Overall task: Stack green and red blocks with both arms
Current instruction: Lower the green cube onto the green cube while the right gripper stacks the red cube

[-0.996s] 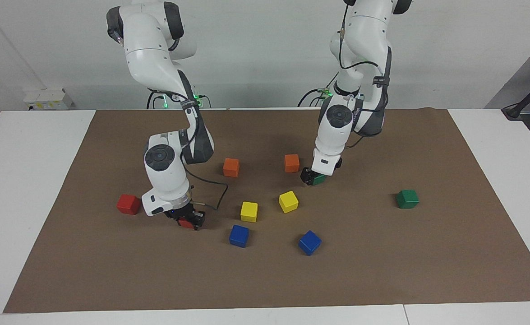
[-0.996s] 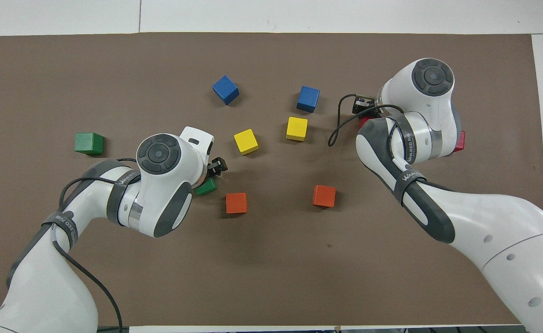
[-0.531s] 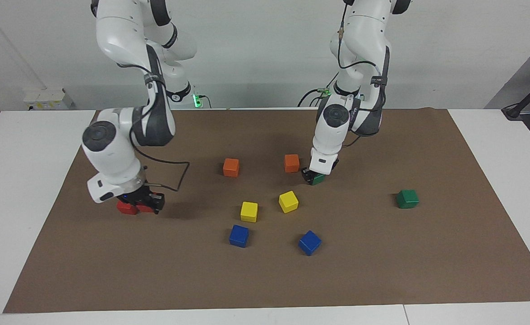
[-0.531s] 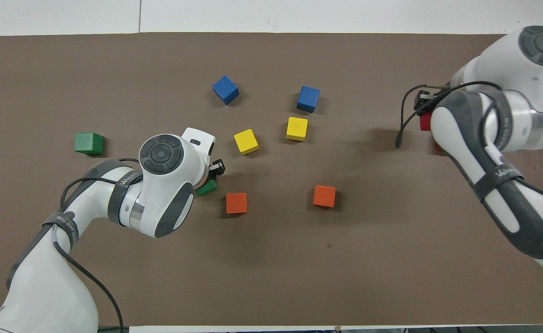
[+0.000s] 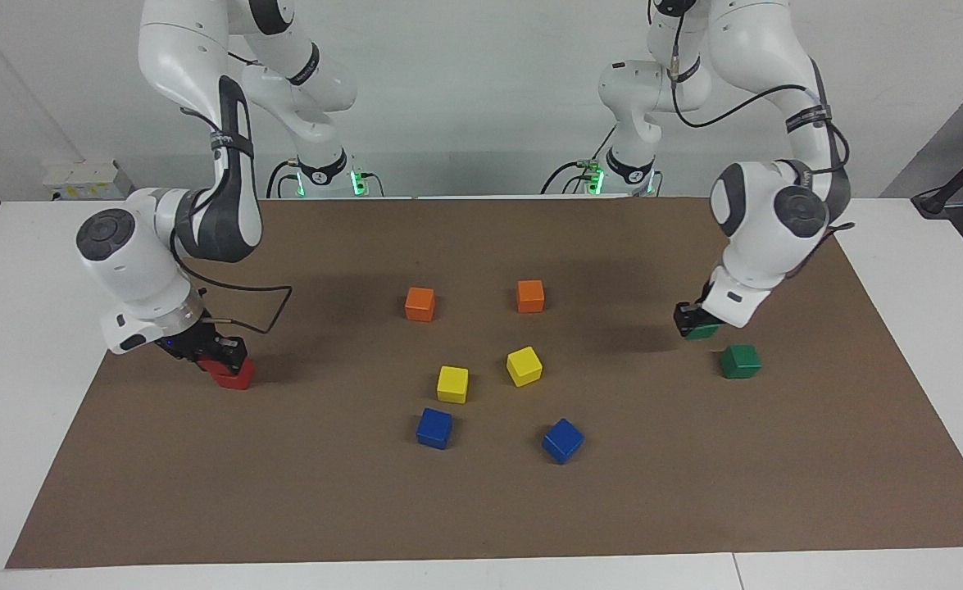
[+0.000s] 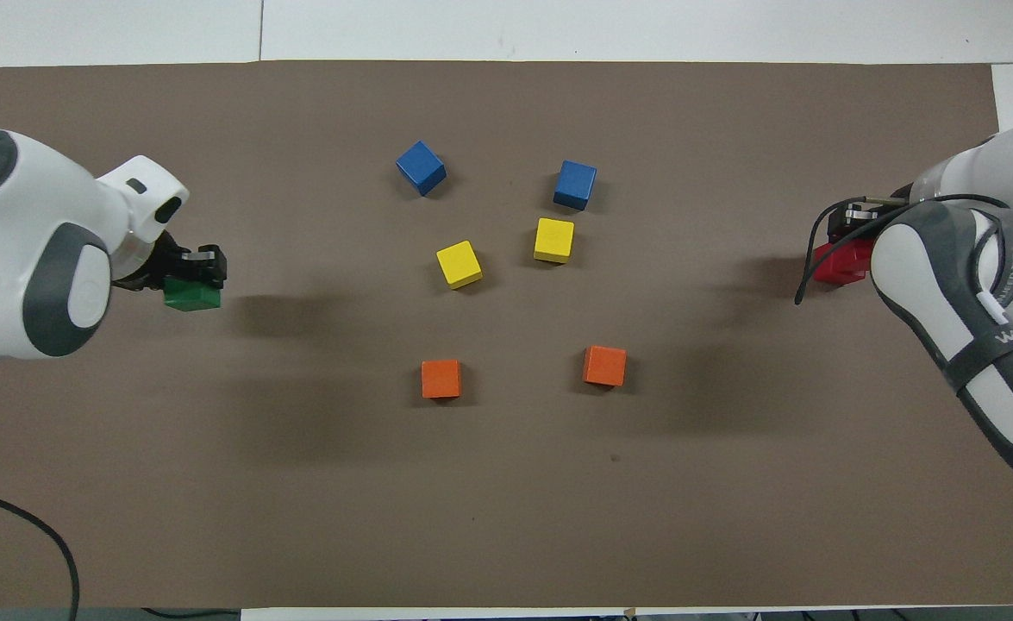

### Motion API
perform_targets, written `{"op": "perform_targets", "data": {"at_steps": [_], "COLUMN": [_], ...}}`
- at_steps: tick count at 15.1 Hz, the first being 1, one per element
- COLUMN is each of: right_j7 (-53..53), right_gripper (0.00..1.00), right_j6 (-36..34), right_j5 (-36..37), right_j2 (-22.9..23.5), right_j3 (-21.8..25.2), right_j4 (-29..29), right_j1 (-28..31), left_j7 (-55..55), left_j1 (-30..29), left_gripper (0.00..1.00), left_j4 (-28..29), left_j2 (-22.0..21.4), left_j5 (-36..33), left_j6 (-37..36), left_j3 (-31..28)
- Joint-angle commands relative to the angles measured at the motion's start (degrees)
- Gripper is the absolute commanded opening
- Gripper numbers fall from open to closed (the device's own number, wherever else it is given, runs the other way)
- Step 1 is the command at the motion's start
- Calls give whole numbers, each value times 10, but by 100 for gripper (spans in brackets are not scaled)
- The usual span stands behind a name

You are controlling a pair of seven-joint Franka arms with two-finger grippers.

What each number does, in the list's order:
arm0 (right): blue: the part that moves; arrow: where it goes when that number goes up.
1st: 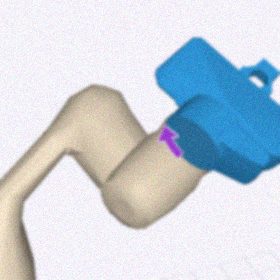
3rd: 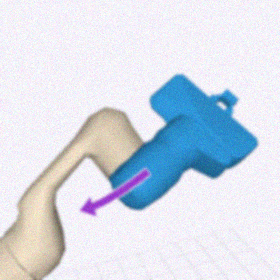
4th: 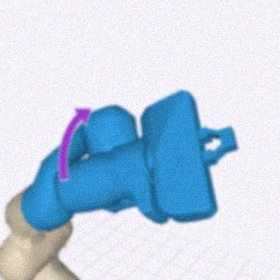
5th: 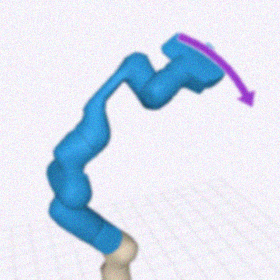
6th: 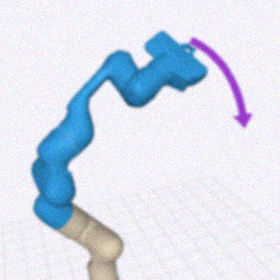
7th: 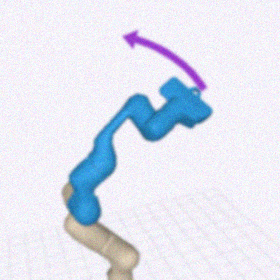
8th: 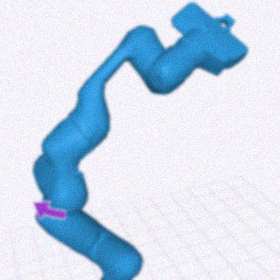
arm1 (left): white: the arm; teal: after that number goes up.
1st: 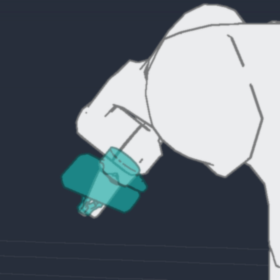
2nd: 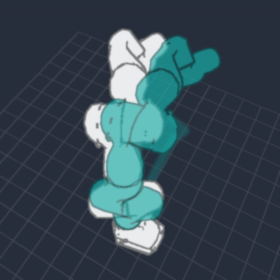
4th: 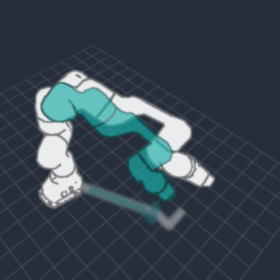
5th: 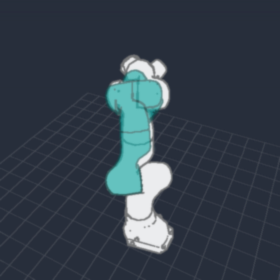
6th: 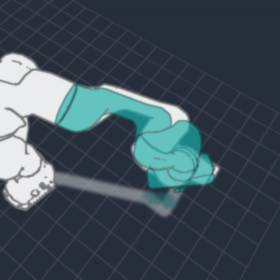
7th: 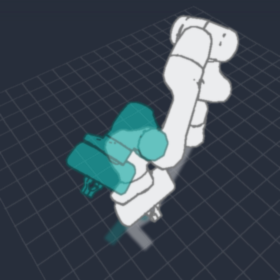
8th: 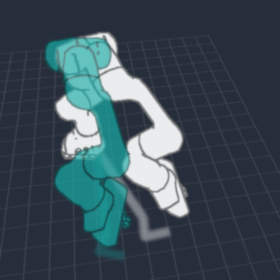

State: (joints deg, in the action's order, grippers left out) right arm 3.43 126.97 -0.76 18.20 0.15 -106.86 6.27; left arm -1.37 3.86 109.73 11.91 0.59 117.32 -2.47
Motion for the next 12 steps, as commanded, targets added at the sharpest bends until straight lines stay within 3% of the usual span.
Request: {"op": "perform_targets", "data": {"at_steps": [1,12], "right_j7": [-14,-10], "right_gripper": [0,0], "right_j6": [29,52], "right_j5": [-7,-7], "right_j2": [-15,-12], "right_j3": [-4,-3], "right_j4": [-27,-44], "right_j1": [2,5], "left_j7": [64,69], "left_j1": [-28,-47], "left_gripper": [0,0], "left_j4": [-7,-20], "left_j2": [6,48], "left_j5": [2,0], "left_j6": [20,90], "left_j3": [8,7]}}
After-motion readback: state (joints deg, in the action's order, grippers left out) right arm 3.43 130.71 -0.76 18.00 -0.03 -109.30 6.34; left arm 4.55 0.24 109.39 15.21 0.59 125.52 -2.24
